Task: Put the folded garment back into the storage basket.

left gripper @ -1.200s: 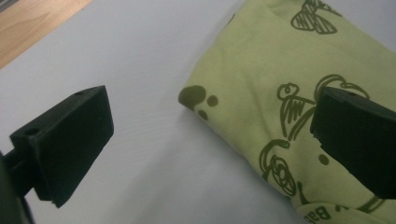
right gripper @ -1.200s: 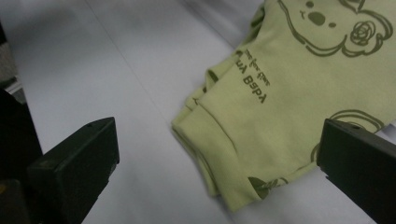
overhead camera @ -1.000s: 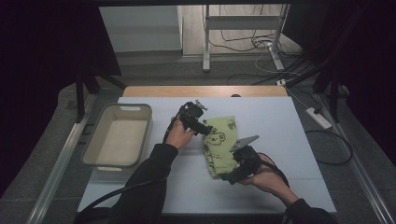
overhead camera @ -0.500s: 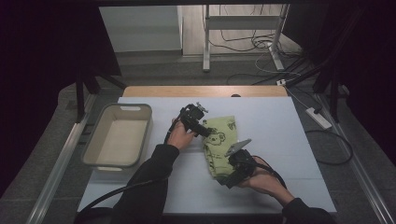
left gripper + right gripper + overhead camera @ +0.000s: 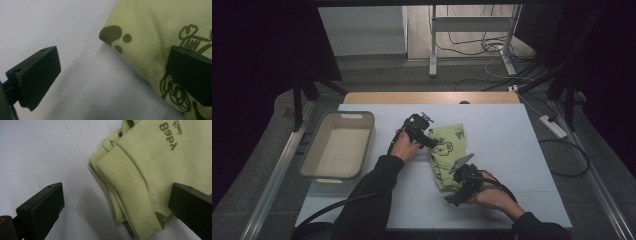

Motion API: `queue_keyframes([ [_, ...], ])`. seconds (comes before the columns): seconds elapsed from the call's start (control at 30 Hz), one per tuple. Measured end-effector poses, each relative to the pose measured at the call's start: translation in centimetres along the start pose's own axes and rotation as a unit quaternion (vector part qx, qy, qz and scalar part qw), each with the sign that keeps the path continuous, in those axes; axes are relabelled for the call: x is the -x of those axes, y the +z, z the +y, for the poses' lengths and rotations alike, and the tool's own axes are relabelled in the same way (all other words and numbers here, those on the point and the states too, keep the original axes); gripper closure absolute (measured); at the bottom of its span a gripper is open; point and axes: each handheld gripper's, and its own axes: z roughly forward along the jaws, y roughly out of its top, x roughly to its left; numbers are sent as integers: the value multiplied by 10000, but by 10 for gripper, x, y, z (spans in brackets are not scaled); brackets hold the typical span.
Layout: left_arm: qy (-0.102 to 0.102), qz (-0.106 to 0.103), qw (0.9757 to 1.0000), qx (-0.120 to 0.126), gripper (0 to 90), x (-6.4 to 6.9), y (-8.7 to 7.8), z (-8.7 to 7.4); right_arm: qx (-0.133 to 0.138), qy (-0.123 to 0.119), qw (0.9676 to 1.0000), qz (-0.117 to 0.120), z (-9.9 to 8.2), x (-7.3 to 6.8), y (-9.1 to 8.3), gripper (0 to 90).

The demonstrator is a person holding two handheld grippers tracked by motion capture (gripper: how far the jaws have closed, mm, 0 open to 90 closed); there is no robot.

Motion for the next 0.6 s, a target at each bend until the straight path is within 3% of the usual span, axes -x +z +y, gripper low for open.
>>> queue_keyframes([
  [0.2, -76, -184, 9998, -2, 47, -1, 0, -1, -37, -131, 9998, -123, -1, -1, 0, 31],
  [0.3, -130, -424, 9990, -18, 124, -2, -1, -2, -45, -242, 9994, -243, -1, -2, 0, 72],
  [0.47, -337, -884, 9955, -63, 278, -6, -1, -3, -59, -465, 9980, -423, -3, -3, -1, 130],
  [0.6, -408, -1143, 9926, -74, 399, -6, -1, -2, -7, -434, 9980, -469, -3, -1, -3, 212],
])
